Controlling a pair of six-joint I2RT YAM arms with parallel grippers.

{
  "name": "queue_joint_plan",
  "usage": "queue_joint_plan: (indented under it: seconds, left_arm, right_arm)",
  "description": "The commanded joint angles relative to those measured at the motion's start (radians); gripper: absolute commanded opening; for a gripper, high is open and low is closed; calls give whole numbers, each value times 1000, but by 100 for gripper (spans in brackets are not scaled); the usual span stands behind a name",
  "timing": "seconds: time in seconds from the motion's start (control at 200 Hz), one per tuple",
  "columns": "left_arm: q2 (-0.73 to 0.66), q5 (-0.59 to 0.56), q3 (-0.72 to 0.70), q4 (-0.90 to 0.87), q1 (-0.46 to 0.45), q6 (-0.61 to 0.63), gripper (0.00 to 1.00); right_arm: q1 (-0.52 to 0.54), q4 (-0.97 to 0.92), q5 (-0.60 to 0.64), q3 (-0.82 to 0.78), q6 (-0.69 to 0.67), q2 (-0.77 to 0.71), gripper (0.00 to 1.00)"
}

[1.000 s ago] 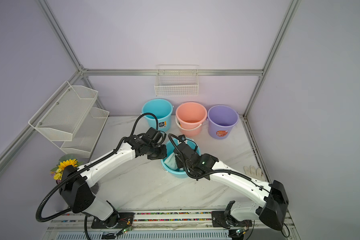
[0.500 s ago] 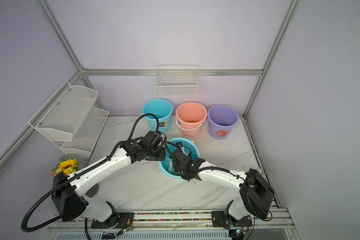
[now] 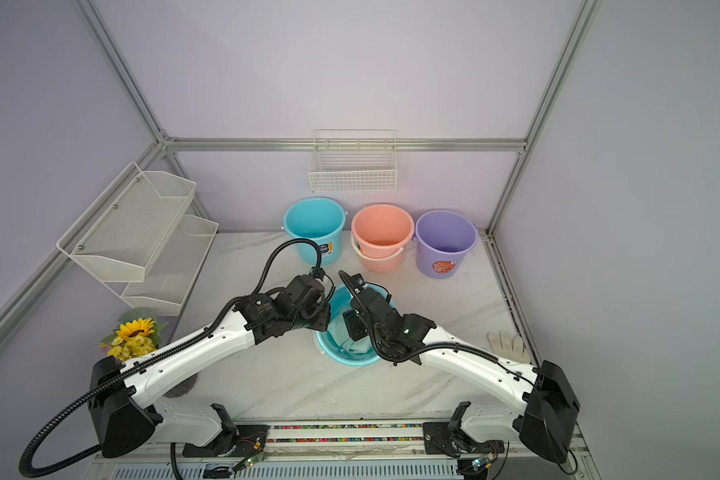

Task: Wipe the inside of the bucket with a cloth
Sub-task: Wipe the dirt from the inside of the bucket.

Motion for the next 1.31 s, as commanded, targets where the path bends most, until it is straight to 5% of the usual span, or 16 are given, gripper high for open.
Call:
queue_joint_plan:
  seconds: [0.0,0.365,0.905,1.3]
  left_arm:
    - [-39,4,-1,91,-11,59,0]
    - [-67,21,-17,91,-28,139,0]
    - [-87,132,-23,124,-67,174,0]
    - [-95,233,-31,156,-67,174,0]
  right_arm:
    - [-6,-80,-139,-25,-383,-56,59]
    - [-6,-249,-192,-39,-954,-69,74]
    - [-6,-86,-68,-84,-1130,141,80]
    - [-6,84,13,-154,-1178,267,75]
